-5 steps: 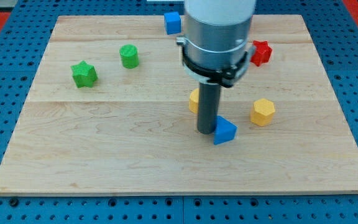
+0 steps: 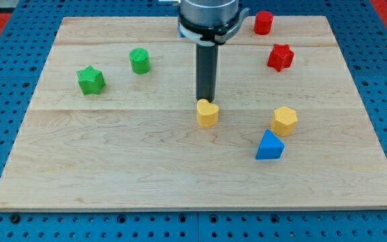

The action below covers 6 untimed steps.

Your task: Slide the red star parallel to the left of the yellow hexagon

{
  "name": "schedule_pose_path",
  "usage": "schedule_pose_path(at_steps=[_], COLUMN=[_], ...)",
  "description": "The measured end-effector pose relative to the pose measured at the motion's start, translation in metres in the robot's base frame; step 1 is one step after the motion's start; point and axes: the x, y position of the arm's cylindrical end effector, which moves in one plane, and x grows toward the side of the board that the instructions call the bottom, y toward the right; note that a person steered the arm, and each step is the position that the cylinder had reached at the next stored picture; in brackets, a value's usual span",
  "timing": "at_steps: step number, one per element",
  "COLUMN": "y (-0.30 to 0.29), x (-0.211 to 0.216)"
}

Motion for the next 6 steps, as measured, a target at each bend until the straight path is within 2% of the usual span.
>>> schedule_pose_path(at_steps=[1,2,3,5,6], y=[0.000,0.077,0.162,0.198,0.178], x=[-0.013,-0.060,-0.086,-0.113,-0.141])
